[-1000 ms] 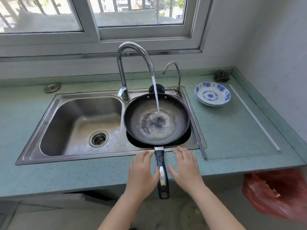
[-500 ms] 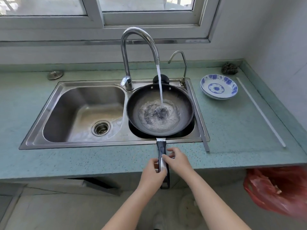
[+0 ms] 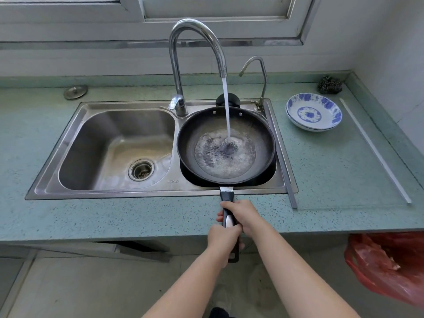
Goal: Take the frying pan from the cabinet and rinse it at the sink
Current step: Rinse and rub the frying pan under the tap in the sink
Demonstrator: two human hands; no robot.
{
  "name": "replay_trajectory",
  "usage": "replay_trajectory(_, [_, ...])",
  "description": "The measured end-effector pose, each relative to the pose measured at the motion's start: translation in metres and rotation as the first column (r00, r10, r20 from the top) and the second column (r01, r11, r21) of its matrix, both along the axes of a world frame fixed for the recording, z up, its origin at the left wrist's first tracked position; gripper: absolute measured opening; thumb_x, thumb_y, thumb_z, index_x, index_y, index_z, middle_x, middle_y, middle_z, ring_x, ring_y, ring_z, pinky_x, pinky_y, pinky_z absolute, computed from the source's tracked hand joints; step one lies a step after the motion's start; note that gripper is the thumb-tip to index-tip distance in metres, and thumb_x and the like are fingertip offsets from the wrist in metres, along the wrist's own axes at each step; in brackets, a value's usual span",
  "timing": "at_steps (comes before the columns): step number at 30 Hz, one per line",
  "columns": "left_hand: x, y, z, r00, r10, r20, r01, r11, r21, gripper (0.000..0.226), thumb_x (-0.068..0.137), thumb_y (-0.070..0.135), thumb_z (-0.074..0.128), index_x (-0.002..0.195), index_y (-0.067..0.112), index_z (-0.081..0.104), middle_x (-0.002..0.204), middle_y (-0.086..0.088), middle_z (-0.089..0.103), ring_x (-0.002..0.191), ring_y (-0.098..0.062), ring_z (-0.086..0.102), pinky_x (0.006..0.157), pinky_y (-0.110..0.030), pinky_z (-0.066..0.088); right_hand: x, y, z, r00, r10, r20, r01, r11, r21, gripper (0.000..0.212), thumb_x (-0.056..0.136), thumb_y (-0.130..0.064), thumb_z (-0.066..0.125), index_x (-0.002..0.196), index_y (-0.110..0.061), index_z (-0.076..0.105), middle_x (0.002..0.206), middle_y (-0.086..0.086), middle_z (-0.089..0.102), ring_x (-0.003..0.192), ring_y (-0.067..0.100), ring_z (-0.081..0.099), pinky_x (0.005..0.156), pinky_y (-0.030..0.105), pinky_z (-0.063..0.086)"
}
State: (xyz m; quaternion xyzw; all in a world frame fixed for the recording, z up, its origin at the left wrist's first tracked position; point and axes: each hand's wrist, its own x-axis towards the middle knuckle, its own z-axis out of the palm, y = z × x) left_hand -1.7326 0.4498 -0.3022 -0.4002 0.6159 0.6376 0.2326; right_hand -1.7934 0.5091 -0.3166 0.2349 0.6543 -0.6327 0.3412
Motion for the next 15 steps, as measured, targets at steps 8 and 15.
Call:
replay_trajectory(8, [0.0041,0.0069,0.0005,0.997,-0.026,-0.067,0.015,0.987,-0.16,0.009,0.071,0.013,0.06,0.07,0.01,0.052,0.052,-0.002,0.054,0.028,-0.011,0.05,0.037,-0.016,0.036,-0.0069,-0.0047,-0.0047,0.986,-0.046,0.161,0.074,0.983,-0.17,0.024,0.088,-0.008,0.06,0.066,-0.004,0.051,0.046,0.006,0.053,0.033,0.014,0.051,0.039,0.019,0.046])
replay_trajectory(15, [0.0069,0.0039,-0.0013,0.992,-0.088,-0.092,0.067,0.976,-0.209,0.007,0.07,0.011,0.057,0.067,0.01,0.051,0.056,-0.003,0.056,0.027,-0.009,0.051,0.039,-0.018,0.04,-0.0058,-0.0083,-0.0088,0.978,-0.072,0.198,0.123,0.957,-0.262,0.027,0.09,-0.004,0.054,0.064,-0.005,0.046,0.036,0.002,0.049,0.028,0.012,0.045,0.034,0.016,0.041])
